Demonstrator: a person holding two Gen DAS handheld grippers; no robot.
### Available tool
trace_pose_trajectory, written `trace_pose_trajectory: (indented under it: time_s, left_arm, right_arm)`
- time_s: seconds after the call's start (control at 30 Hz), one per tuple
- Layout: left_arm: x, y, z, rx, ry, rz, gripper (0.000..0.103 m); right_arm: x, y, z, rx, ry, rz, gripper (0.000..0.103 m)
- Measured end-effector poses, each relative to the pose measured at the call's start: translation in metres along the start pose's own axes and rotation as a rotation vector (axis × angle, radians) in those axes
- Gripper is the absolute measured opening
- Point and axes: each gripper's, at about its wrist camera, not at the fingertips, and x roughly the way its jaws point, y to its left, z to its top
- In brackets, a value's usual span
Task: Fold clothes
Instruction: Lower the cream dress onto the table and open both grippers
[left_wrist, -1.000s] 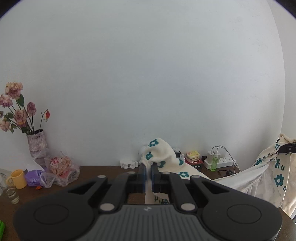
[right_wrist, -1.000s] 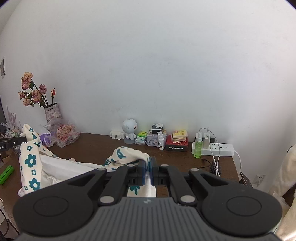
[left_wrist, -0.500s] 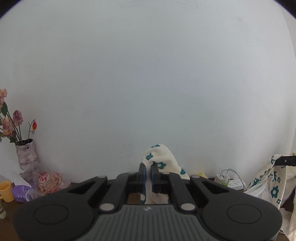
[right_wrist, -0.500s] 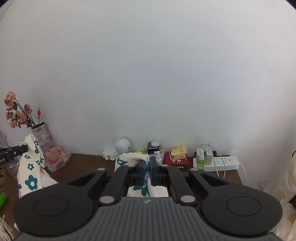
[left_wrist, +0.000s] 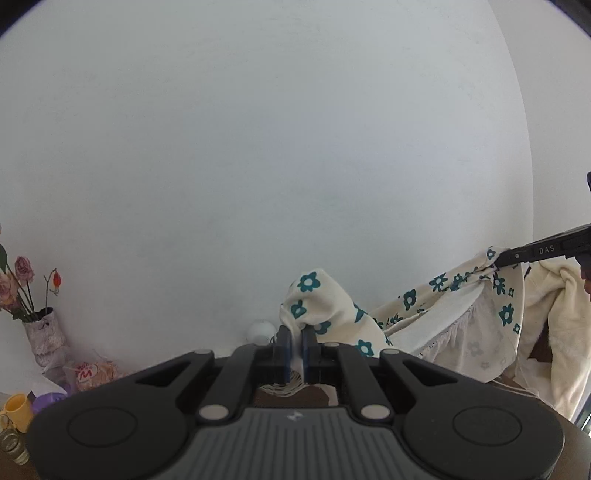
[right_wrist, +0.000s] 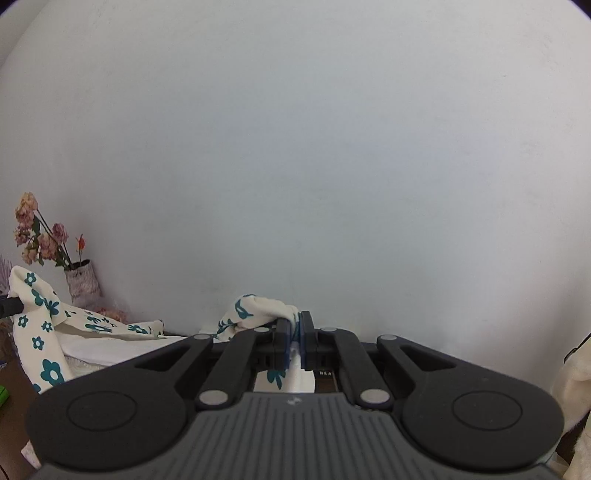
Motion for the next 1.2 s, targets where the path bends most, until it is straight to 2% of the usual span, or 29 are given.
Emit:
trace_pose_trajectory:
  time_s: [0.1, 0.13, 0.23, 0.3, 0.4, 0.47, 0.53, 0.57, 0.6, 0.7, 0.8, 0.9, 1.07, 1.2]
  left_arm:
    - [-0.004, -0.029, -0.063, 0.001, 0.124, -0.116, 0.005]
    - [0.001, -0.044, -0.090, -0.010, 0.196, -0.168, 0.005]
    - [0.019, -0.087, -0.163, -0.047, 0.429, -0.340, 0.005]
    - [0.027, -0.110, -0.195, -0.048, 0.511, -0.385, 0.005]
    - [0.044, -0.093, -0.215, -0.076, 0.551, -0.398, 0.007]
    - [0.048, -0.085, -0.217, -0.082, 0.564, -0.401, 0.011]
    - [0.039, -0.083, -0.216, -0.097, 0.570, -0.408, 0.022]
    - [0.039, -0.080, -0.213, -0.110, 0.564, -0.409, 0.036]
    - [0.038, -0.076, -0.209, -0.124, 0.556, -0.411, 0.046]
    - [0.024, -0.057, -0.197, -0.167, 0.515, -0.401, 0.062]
    - [0.028, -0.039, -0.189, -0.176, 0.479, -0.306, 0.066]
    - [0.054, -0.028, -0.180, -0.182, 0.478, -0.184, 0.066]
    - [0.122, -0.012, -0.166, -0.230, 0.497, -0.064, 0.066]
    - [0.186, 0.007, -0.161, -0.284, 0.532, 0.014, 0.066]
  right_arm:
    - [0.001, -0.009, -0.048, -0.062, 0.128, 0.011, 0.004]
    - [0.008, -0.013, -0.065, -0.083, 0.186, 0.002, 0.004]
    - [0.041, -0.018, -0.141, -0.131, 0.432, -0.057, 0.004]
    - [0.061, -0.018, -0.192, -0.161, 0.579, -0.094, 0.004]
    - [0.065, -0.017, -0.238, -0.149, 0.655, -0.096, 0.004]
    - [0.066, -0.020, -0.242, -0.121, 0.656, -0.080, 0.006]
    - [0.066, -0.023, -0.245, -0.092, 0.654, -0.062, 0.015]
    - [0.065, -0.027, -0.245, -0.078, 0.648, -0.055, 0.031]
    - [0.063, -0.031, -0.243, -0.065, 0.641, -0.048, 0.047]
    - [0.046, -0.042, -0.236, -0.023, 0.573, -0.012, 0.054]
    - [0.031, -0.042, -0.225, -0.009, 0.496, 0.027, 0.067]
    - [0.034, -0.032, -0.212, -0.037, 0.447, 0.043, 0.068]
    - [0.082, -0.005, -0.175, -0.046, 0.403, 0.101, 0.067]
    - [0.149, 0.022, -0.127, -0.062, 0.378, 0.142, 0.067]
